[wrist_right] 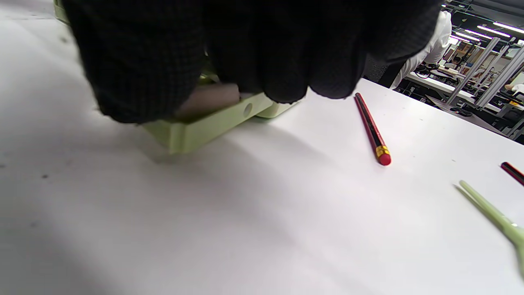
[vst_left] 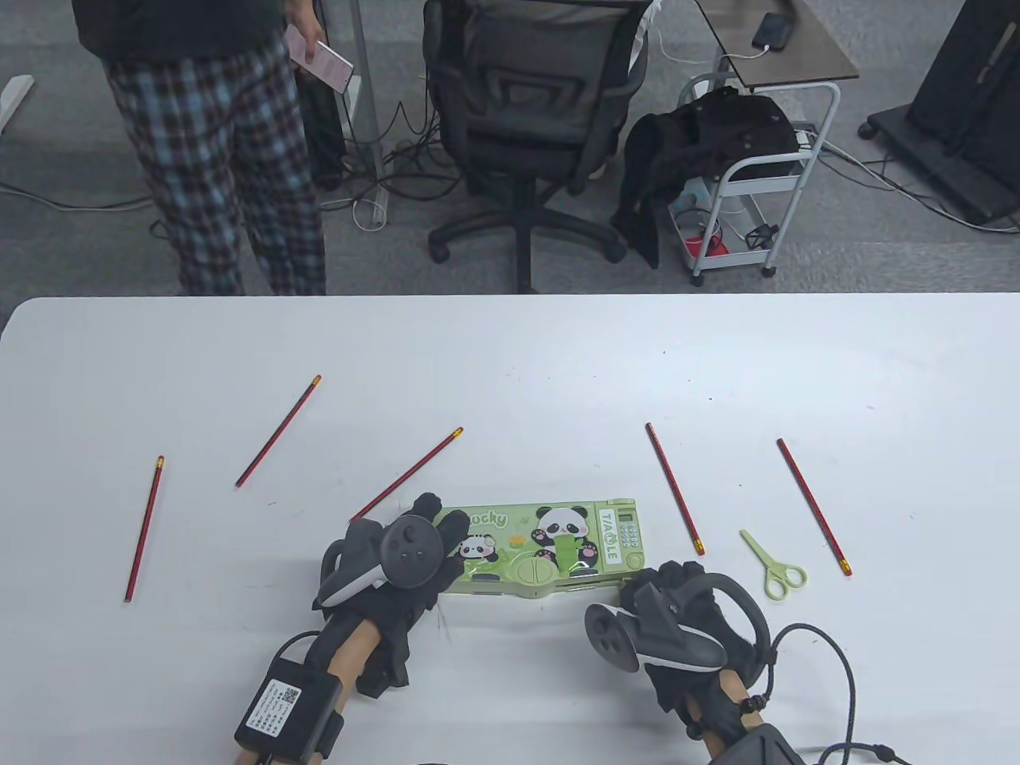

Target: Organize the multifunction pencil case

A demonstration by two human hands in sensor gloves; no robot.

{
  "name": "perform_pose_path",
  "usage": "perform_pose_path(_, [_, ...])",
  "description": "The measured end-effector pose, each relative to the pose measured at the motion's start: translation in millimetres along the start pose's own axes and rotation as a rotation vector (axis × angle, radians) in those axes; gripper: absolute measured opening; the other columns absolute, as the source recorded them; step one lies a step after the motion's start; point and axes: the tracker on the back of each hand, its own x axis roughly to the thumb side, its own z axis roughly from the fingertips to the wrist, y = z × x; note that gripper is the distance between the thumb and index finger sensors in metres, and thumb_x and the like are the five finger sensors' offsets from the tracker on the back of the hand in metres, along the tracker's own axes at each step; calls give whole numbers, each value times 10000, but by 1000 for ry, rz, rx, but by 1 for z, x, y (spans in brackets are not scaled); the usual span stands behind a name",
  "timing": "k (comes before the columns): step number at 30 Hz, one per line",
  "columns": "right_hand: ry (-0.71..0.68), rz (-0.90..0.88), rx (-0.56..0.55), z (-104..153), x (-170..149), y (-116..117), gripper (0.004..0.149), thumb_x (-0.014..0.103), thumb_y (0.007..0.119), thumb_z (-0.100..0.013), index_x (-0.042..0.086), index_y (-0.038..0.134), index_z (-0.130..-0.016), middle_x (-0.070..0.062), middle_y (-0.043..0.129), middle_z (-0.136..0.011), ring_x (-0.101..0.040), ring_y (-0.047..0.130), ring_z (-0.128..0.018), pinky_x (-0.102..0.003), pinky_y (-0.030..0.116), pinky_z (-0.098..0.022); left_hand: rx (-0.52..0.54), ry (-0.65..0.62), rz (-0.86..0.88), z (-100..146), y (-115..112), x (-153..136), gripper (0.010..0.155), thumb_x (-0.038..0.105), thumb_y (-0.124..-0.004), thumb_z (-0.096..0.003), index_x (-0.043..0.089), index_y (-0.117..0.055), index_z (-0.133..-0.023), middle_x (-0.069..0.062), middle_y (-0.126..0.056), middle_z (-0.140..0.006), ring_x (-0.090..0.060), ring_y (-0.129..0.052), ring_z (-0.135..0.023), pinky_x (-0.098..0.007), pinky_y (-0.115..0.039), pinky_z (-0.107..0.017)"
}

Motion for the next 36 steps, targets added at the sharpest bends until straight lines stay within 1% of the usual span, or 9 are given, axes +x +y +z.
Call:
perform_pose_path(9, [-1, -11, -7, 0, 0, 1, 677, 436, 877, -387, 77, 767, -950, -215, 780, -976, -476, 812, -872, -631, 695, -672, 0, 1, -2, 0, 0, 0, 618, 362, -657, -564, 235, -450, -1131, -234, -310, -1227, -525, -534, -1091, -676, -507, -738])
perform_pose_path(12, [-6, -43, -2, 0, -3, 1, 672, 436, 865, -399, 72, 762, -954, -220, 776, -979, -481, 808, -874, -634, 692, -673, -1, 1, -1, 0, 0, 0, 618, 361, -658, -564, 232, -450, -1132, -239, -310, -1226, -528, -532, -1090, -677, -506, -738])
perform_pose_path(16, [-9, -116, -5, 0, -12, 3, 591, 381, 829, -444, 85, 764, -952, -211, 777, -979, -472, 810, -876, -629, 696, -671, -2, 1, 2, 0, 0, 0, 617, 362, -658, -564, 235, -451, -1131, -233, -311, -1226, -524, -533, -1091, -676, -507, -738])
perform_pose_path(17, [-5, -139, -15, 0, -14, 3, 556, 353, 822, -459, 92, 768, -947, -207, 772, -983, -467, 815, -873, -626, 700, -668, -2, 1, 0, 0, 0, 0, 617, 361, -659, -564, 234, -452, -1131, -235, -311, -1226, -527, -533, -1090, -676, -507, -738])
perform_pose_path(21, [2, -159, -38, 1, -18, 5, 496, 297, 828, -474, 113, 779, -932, -188, 793, -966, -449, 833, -863, -611, 715, -664, -3, 2, 1, 0, 0, 0, 618, 361, -658, -564, 234, -450, -1132, -237, -311, -1226, -528, -532, -1091, -677, -506, -739])
perform_pose_path(25, [2, -146, -76, -1, -19, 6, 485, 299, 857, -458, 133, 797, -909, -167, 824, -939, -425, 860, -842, -593, 735, -655, -2, 2, -2, 0, 0, 0, 619, 362, -657, -564, 235, -449, -1132, -235, -310, -1226, -528, -532, -1090, -678, -506, -737])
perform_pose_path(34, [21, -136, -107, -1, -19, 7, 487, 318, 888, -430, 152, 811, -882, -146, 853, -909, -402, 888, -816, -581, 755, -643, 0, 1, -5, 0, 0, 0, 618, 363, -659, -563, 235, -450, -1130, -235, -309, -1226, -526, -532, -1091, -676, -507, -739])
perform_pose_path(36, [12, -138, -125, -2, -20, 8, 468, 323, 890, -424, 173, 817, -861, -138, 857, -902, -395, 893, -813, -580, 757, -642, 0, 1, -8, 0, 0, 0, 618, 362, -658, -563, 234, -450, -1131, -236, -310, -1226, -525, -531, -1091, -676, -507, -738])
